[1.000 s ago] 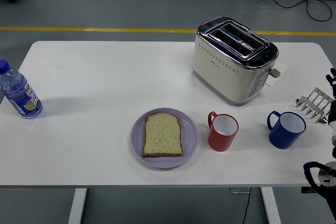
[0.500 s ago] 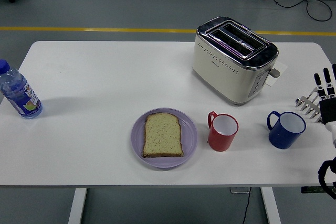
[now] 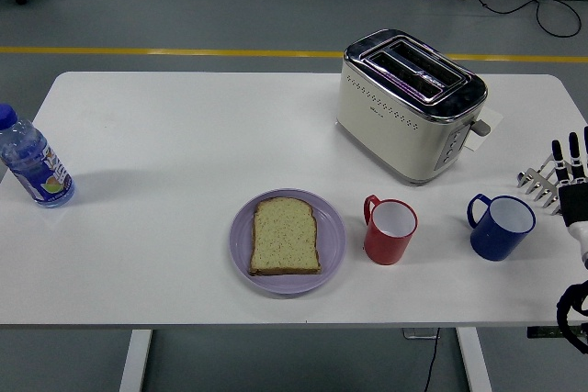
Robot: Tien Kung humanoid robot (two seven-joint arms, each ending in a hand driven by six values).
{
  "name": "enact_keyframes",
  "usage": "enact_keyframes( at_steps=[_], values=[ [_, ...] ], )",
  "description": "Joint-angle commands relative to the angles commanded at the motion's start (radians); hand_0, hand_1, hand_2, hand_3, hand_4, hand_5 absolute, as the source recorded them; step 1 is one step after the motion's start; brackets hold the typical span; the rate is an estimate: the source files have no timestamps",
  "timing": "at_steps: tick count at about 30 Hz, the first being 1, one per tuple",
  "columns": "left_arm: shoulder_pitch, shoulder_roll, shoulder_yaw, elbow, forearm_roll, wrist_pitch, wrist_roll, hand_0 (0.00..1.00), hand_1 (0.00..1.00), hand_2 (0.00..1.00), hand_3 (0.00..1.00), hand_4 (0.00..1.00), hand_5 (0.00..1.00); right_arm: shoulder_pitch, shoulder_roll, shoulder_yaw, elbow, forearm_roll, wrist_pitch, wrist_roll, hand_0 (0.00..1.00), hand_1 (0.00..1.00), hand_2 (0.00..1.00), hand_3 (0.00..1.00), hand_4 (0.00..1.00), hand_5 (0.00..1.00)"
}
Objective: Pick up the cup,pour liquid into bread,place the cup on the desk
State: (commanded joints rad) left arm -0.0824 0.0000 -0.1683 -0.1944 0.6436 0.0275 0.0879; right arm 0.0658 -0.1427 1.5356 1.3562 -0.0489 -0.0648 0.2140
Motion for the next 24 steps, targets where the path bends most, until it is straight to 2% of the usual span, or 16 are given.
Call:
enact_keyframes(
  at_steps=[24],
  values=[
    [-0.015, 0.000, -0.018, -0.001, 0.004, -0.001, 0.000, 0.635, 0.645, 0.655, 0.544, 0.320, 0.844, 0.009, 0.006, 0.001, -0.004, 0.033, -0.011, 0.026, 0.650, 0.572, 0.623, 0.611, 0.580, 0.219]
  ],
)
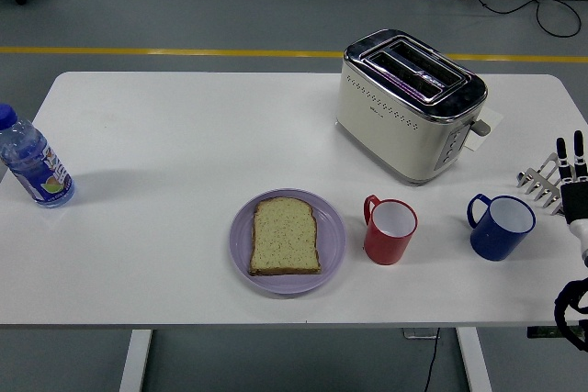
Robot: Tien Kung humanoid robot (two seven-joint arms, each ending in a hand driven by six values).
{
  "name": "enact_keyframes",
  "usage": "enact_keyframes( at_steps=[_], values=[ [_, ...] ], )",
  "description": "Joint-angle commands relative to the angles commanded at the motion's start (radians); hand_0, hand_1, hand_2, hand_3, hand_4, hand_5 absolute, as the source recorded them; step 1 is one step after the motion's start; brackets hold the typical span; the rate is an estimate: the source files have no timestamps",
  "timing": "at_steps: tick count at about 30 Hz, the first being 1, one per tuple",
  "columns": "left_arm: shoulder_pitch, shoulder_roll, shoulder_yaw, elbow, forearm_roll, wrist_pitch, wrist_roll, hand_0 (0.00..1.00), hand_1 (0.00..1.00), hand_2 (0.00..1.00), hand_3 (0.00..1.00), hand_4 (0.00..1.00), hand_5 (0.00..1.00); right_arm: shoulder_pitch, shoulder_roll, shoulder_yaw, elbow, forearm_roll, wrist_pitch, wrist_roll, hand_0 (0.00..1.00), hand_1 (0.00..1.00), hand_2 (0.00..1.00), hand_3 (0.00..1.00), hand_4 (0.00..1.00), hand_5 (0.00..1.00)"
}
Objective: Pick up the cup,pour liquid into bread,place the cup on the desk
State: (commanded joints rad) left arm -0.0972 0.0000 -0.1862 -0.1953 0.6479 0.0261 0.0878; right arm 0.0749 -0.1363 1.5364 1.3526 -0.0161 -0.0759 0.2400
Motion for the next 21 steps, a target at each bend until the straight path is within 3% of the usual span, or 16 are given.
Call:
enact_keyframes(
  at_steps=[21],
  values=[
    [-0.001, 0.000, -0.001, 0.000, 0.001, 0.001, -0.001, 0.635, 0.647, 0.655, 0.545, 0.320, 0.843, 0.001, 0.006, 0.007, -0.016, 0.051, 0.011, -0.004, 0.641, 0.561, 0.621, 0.610, 0.571, 0.209]
  ],
)
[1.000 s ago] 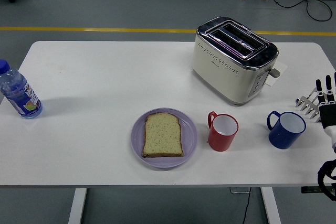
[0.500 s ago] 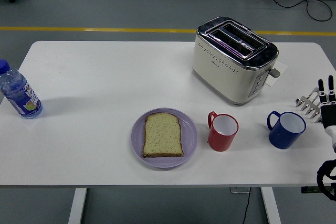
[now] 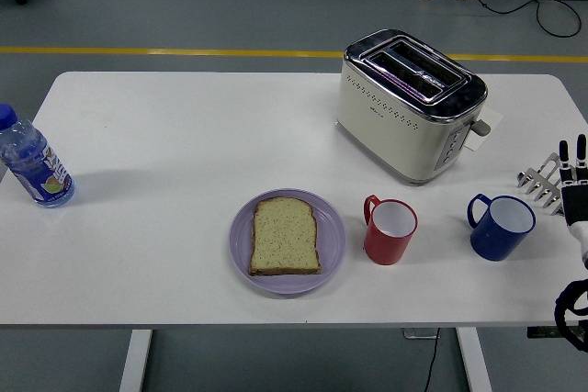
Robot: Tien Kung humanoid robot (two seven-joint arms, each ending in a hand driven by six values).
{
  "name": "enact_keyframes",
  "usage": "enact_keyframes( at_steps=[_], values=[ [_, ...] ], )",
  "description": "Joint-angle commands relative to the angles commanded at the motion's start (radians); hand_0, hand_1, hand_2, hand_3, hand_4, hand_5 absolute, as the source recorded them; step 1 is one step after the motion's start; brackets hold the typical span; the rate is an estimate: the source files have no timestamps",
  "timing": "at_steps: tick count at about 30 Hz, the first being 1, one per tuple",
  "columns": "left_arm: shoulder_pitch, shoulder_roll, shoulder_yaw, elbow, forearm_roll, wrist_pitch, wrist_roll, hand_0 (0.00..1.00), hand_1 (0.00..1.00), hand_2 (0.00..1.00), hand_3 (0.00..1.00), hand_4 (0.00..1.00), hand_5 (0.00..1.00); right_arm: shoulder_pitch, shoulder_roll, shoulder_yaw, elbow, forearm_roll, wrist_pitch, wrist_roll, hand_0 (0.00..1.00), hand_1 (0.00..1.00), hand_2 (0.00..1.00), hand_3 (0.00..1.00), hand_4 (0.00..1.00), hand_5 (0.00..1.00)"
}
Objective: Pick up the cup,pour liquid into bread,place the cup on the desk
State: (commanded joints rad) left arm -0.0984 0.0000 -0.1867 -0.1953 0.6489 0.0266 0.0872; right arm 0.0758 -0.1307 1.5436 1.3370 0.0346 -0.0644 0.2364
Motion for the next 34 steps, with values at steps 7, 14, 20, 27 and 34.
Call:
enact_keyframes(
  at_steps=[7, 14, 20, 27, 34],
  values=[
    [0.000, 0.000, 0.000, 0.000, 0.000, 0.000, 0.000, 0.635, 0.645, 0.655, 0.545, 0.320, 0.844, -0.002, 0.001, 0.002, -0.002, 0.005, -0.006, -0.011, 0.637, 0.560, 0.621, 0.608, 0.569, 0.208],
    [0.000, 0.000, 0.000, 0.000, -0.001, 0.000, 0.000, 0.635, 0.645, 0.655, 0.545, 0.320, 0.843, -0.001, 0.002, 0.002, -0.004, 0.008, -0.008, -0.012, 0.637, 0.557, 0.619, 0.609, 0.566, 0.203],
    [0.002, 0.000, 0.002, 0.000, -0.001, 0.000, 0.000, 0.634, 0.645, 0.655, 0.542, 0.320, 0.845, -0.002, 0.002, 0.000, -0.005, 0.013, -0.010, -0.010, 0.637, 0.557, 0.619, 0.608, 0.566, 0.203],
    [0.006, 0.000, 0.010, 0.000, -0.003, -0.001, 0.001, 0.636, 0.645, 0.655, 0.545, 0.320, 0.844, -0.007, 0.001, 0.000, -0.007, 0.017, -0.011, -0.009, 0.634, 0.555, 0.616, 0.607, 0.563, 0.199],
    [0.010, 0.000, 0.015, 0.001, -0.007, 0.000, 0.001, 0.636, 0.645, 0.655, 0.545, 0.320, 0.844, -0.008, 0.001, -0.001, -0.006, 0.019, -0.011, -0.007, 0.634, 0.555, 0.616, 0.607, 0.563, 0.199]
  ],
)
